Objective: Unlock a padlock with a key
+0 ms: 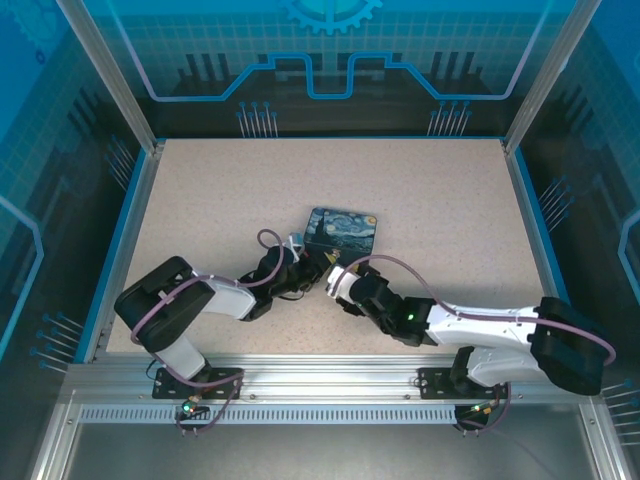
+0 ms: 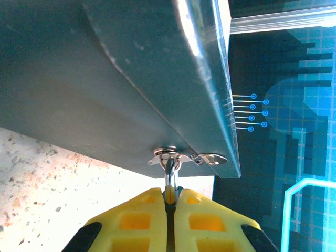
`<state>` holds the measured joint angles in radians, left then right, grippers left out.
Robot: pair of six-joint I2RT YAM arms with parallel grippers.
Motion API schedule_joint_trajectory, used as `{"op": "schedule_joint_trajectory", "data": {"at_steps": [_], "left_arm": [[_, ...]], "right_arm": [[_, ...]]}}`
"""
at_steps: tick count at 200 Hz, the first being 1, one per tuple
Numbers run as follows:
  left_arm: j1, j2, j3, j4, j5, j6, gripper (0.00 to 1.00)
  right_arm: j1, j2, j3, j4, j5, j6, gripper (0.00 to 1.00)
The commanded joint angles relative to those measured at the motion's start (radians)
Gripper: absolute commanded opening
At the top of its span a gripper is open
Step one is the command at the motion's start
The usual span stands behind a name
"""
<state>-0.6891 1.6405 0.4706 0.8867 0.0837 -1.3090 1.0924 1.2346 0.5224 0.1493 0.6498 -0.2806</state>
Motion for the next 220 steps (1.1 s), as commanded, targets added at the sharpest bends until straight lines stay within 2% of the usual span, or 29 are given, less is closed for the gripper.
{"op": "schedule_joint_trajectory", "data": {"at_steps": [1,59,96,162,220], "left_arm": [[0.014,-0.034,0.043,0.002,0.04,-0.035,0.0],[0.016,-0.031,0.056,0.022,0.053,-0.052,0.0],[0.017,-0.029,0.053,0.027,0.053,-0.054,0.0],[0.016,-0.031,0.06,0.024,0.054,-0.055,0.0],[0.017,-0.036,0.062,0.022,0.056,-0.057,0.0]], "right_arm": [[0.018,0.024,0.041,0.027,0.11,-0.181,0.58],[0.023,0.134,0.076,0.087,0.133,-0.272,0.56],[0.008,0.168,0.086,0.161,0.12,-0.313,0.5],[-0.038,0.218,0.098,0.187,0.091,-0.33,0.38],[-0.048,0.251,0.098,0.233,0.106,-0.313,0.21]]}}
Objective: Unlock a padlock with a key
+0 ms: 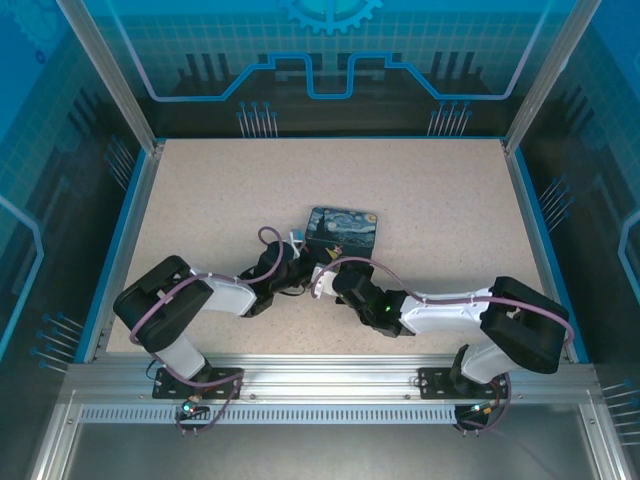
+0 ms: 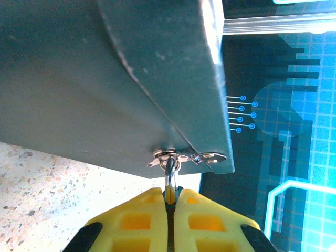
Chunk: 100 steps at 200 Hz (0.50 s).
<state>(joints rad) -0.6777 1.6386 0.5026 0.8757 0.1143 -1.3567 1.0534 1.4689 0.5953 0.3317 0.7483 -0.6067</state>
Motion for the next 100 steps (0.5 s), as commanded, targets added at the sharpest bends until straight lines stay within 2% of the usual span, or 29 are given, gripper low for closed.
{"op": "schedule_joint_trajectory", "data": {"at_steps": [1,62,100], "left_arm": [[0.005,-0.034,0.03,0.033,0.025,-0.009,0.0],[0.004,-0.034,0.027,0.042,0.021,-0.018,0.0],[0.002,-0.031,0.025,0.045,0.016,-0.019,0.0]], "right_arm": [[-0.009,0.017,0.026,0.051,0.007,0.013,0.21],[-0.015,0.023,0.033,0.046,0.006,0.113,0.0],[-0.03,0.018,0.044,0.0,-0.018,0.29,0.0]]}}
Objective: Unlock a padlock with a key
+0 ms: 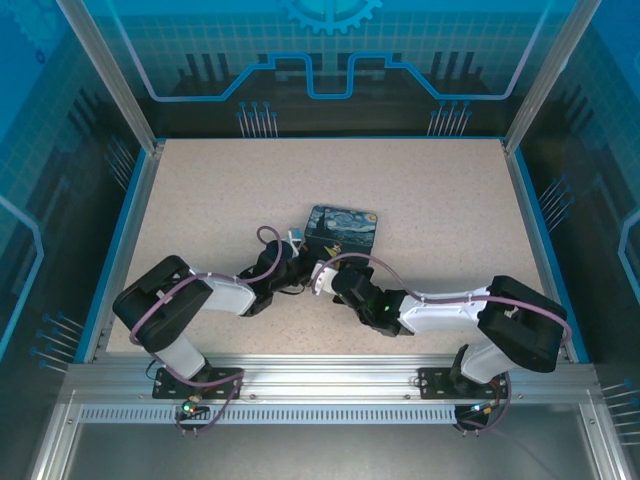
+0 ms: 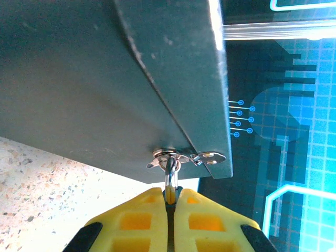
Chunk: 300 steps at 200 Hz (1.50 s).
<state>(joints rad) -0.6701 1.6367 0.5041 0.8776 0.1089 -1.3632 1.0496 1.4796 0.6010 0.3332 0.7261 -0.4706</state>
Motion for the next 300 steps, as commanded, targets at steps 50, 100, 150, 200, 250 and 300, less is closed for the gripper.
{"op": "schedule_joint_trajectory", "data": {"at_steps": [50,100,150,200,250,300], "left_arm": [[-0.013,-0.024,0.022,0.046,0.006,-0.016,0.0],[-0.016,-0.023,0.02,0.036,-0.01,-0.004,0.0],[-0.015,-0.022,0.014,-0.022,-0.032,0.044,0.0],[-0.017,-0.026,0.014,-0.15,-0.073,0.147,0.0],[-0.073,-0.014,0.086,-0.362,-0.175,0.285,0.0],[-0.142,0.016,0.197,-0.611,-0.329,0.397,0.0]], "right_arm": [[-0.036,0.05,0.027,0.027,-0.039,0.461,0.0],[-0.066,0.052,0.002,0.069,-0.12,0.569,0.0],[-0.084,-0.009,-0.039,0.02,-0.243,0.543,0.35],[-0.19,-0.257,-0.118,-0.157,-0.56,0.607,0.69],[-0.501,-0.406,-0.131,-0.286,-0.777,0.889,0.87],[-0.583,-0.328,-0.044,-0.408,-0.737,0.955,0.94]]}}
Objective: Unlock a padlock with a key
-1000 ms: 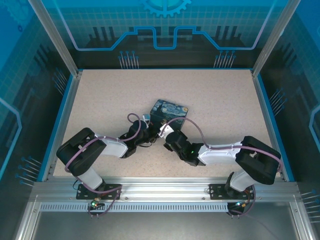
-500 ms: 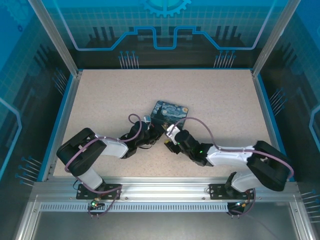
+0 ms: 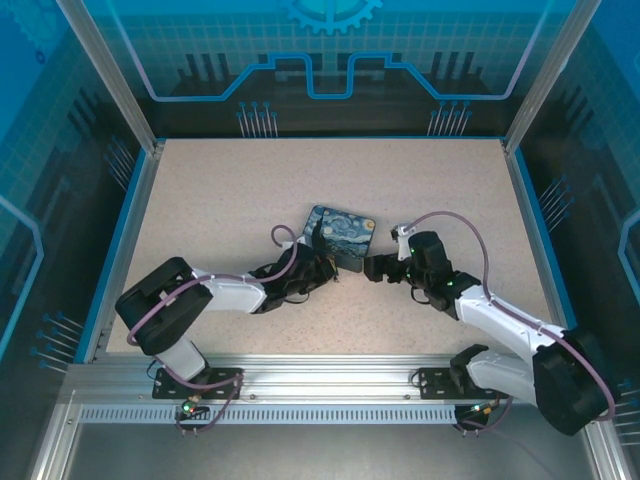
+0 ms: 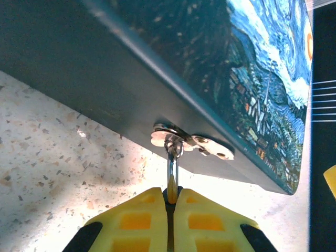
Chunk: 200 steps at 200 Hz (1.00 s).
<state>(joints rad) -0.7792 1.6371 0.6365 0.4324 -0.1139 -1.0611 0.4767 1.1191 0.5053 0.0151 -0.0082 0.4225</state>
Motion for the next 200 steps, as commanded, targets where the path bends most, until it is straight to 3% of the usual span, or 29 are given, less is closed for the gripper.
{"op": "schedule_joint_trajectory", "data": {"at_steps": [1,12,42,93,138,164,200], "left_arm": [[-0.035,0.017,0.068,-0.171,-0.108,0.096,0.0],[-0.052,0.03,0.104,-0.223,-0.138,0.118,0.0],[-0.079,0.045,0.148,-0.227,-0.127,0.143,0.18],[-0.084,-0.083,0.125,-0.079,-0.001,0.177,0.47],[-0.019,-0.266,0.066,-0.16,-0.015,0.218,0.57],[0.03,-0.37,0.039,-0.276,-0.059,0.253,0.64],[0.128,-0.493,-0.065,-0.299,-0.033,0.205,0.66]], "right_arm": [[-0.01,0.034,0.052,-0.091,0.001,0.064,0.94],[-0.013,0.053,0.06,-0.094,0.013,0.067,0.94],[-0.038,0.116,0.082,-0.083,-0.015,0.07,0.96],[-0.159,0.209,0.126,-0.025,-0.263,0.07,1.0],[-0.214,0.289,0.153,0.075,-0.409,0.096,1.0],[-0.216,0.403,0.216,0.138,-0.487,0.116,1.0],[-0.206,0.568,0.366,0.157,-0.567,0.121,1.0]]}}
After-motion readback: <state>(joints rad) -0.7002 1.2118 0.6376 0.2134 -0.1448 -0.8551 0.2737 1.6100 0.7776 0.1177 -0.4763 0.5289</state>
